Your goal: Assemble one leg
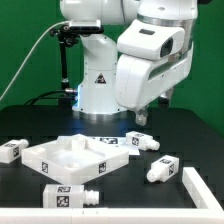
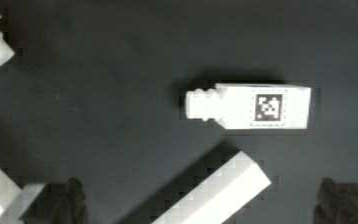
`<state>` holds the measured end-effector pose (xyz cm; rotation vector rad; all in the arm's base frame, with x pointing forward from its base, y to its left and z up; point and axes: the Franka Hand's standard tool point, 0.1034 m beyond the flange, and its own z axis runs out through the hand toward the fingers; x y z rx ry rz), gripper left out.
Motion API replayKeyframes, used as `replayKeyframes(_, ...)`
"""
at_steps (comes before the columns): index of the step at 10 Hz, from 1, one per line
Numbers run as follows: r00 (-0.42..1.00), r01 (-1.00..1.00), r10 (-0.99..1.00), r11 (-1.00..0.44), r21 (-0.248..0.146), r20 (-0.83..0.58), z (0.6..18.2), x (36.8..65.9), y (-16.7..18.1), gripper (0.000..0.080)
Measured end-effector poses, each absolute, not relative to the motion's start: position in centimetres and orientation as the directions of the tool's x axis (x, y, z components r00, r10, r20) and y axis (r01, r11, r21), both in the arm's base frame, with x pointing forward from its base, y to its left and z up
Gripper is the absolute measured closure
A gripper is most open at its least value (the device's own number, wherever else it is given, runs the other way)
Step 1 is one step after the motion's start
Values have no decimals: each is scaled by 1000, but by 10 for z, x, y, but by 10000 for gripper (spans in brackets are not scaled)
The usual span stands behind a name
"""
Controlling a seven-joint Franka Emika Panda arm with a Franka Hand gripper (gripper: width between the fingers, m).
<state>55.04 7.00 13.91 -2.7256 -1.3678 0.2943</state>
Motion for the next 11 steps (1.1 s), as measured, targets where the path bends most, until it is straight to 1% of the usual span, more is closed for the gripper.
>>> replayKeyframes(9,583,785,801,-599,-158,-137,139,550,70,150)
replayKeyframes(11,592,776,792,-610,-159,-148,136,547,61,150)
